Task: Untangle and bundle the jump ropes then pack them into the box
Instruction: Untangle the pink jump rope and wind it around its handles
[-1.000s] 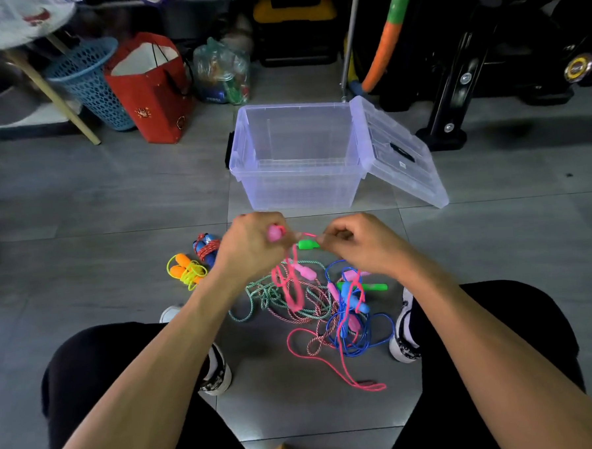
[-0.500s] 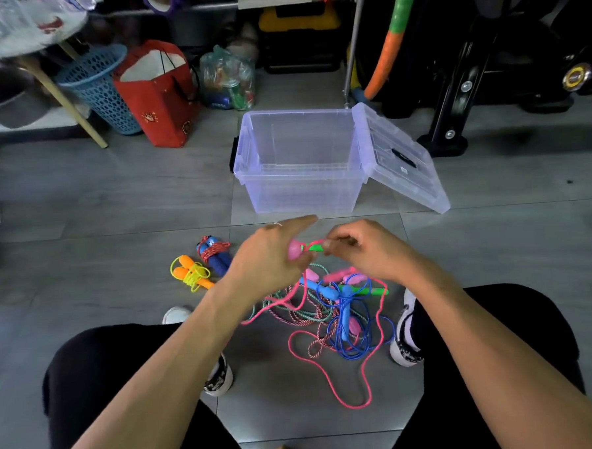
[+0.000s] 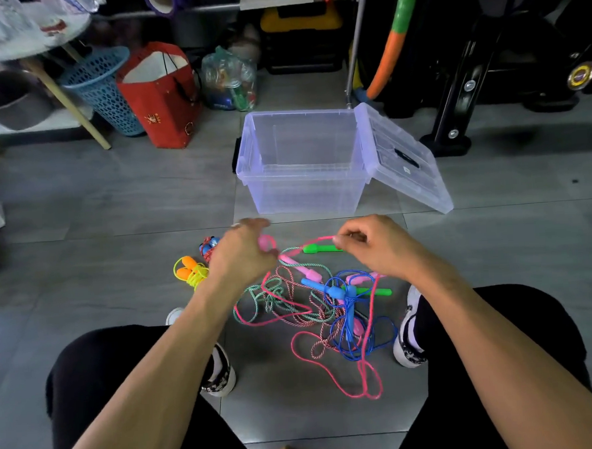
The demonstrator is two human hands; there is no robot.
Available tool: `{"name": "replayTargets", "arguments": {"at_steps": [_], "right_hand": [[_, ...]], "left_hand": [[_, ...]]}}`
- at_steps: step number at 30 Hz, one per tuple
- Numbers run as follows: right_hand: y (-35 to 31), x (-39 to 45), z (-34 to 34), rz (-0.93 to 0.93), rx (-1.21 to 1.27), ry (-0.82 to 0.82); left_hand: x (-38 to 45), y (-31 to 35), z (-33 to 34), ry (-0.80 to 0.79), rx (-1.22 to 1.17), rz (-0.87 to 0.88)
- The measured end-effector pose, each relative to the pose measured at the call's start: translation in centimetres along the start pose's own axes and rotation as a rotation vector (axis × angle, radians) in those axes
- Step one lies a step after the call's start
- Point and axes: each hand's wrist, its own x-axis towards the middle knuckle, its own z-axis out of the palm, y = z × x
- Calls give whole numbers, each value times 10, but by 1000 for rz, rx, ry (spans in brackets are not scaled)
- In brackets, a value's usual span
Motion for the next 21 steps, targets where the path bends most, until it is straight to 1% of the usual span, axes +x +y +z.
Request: {"name": "replayTargets", "arguments": {"at_steps": [2,3,5,6,8,10,11,12,13,14,15,16,17,19,20,21], "right_hand": [[-5,1,7,-22,-7,-46],[-8,2,10,-32,-5,-60],[-11,2,15,-48,29,-57],[-11,2,15,-43,58,-45],[-9,1,11,-12,95,-25],[-5,-2,2,23,80,3],[-3,-4,-3,37,66,14],[-2,-6,-8,49,60,24],[-1,-8,-12,53,64,33],[0,-9,-15,48,75,43],[0,-9,-15,39,88,53],[-1,-10,-15,26,100,56],[-2,-9,-12,13,107,46],[-5,-7,-4,-13,109,-1],[-6,-6,0,-19,111,-25],[-7,-5,3,-17,116,-41]], "left_hand": [[-9,20,9,-54,-66,220],[-12,29,13,-55,-101,291],[-14,38,16,-24,-99,311],[-12,35,16,3,-102,266],[-5,26,9,107,-181,110],[4,11,-3,212,-227,-106],[8,2,-8,221,-183,-227],[11,-6,-13,183,-110,-325],[13,-13,-14,107,-23,-384],[13,-16,-13,22,65,-390],[11,-16,-10,-46,130,-334],[9,-12,-3,-85,136,-228],[5,-1,3,-102,95,-94],[-7,24,11,-114,-64,162],[-12,36,14,-102,-150,262],[-14,42,16,-90,-184,317]]}}
